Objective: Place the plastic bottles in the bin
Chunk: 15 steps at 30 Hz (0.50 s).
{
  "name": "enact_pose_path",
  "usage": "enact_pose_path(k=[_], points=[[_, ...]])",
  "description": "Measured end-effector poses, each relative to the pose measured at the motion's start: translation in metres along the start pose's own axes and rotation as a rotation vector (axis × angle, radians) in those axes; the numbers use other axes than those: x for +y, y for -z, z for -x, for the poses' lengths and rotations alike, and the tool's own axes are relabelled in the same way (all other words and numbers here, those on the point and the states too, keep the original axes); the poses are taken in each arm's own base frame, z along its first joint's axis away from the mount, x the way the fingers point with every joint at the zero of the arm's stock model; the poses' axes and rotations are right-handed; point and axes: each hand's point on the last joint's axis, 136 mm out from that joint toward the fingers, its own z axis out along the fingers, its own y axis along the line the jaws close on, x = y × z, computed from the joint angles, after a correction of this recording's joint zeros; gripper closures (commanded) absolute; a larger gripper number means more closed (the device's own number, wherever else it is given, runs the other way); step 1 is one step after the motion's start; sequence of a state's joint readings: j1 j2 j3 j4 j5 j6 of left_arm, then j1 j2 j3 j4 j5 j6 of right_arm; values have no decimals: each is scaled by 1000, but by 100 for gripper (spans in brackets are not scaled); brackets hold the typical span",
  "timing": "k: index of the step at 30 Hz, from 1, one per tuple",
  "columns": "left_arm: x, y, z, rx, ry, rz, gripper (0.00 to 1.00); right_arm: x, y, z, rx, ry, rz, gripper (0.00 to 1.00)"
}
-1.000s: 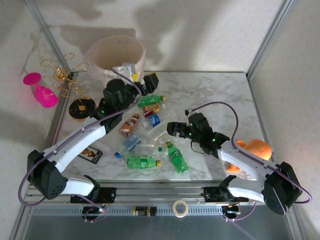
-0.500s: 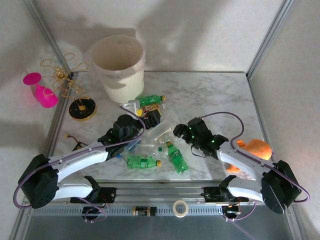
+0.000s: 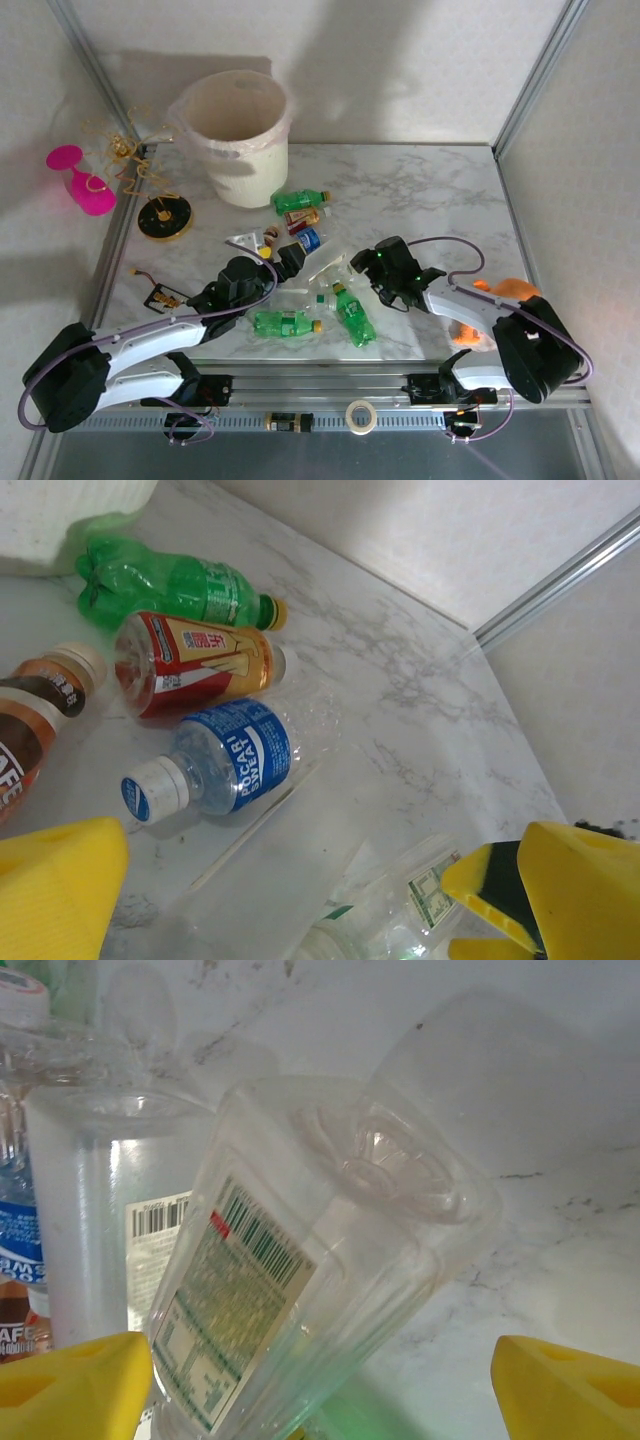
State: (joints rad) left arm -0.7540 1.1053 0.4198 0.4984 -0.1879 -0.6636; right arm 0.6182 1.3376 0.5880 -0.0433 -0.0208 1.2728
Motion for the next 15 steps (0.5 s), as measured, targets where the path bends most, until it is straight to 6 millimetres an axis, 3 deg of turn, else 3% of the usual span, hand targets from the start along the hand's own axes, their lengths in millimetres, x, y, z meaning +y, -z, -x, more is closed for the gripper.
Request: enact_pose_path(k=[15], points=[[4, 7, 11, -53, 8, 17, 0, 6, -25, 11, 5, -113, 18, 13]])
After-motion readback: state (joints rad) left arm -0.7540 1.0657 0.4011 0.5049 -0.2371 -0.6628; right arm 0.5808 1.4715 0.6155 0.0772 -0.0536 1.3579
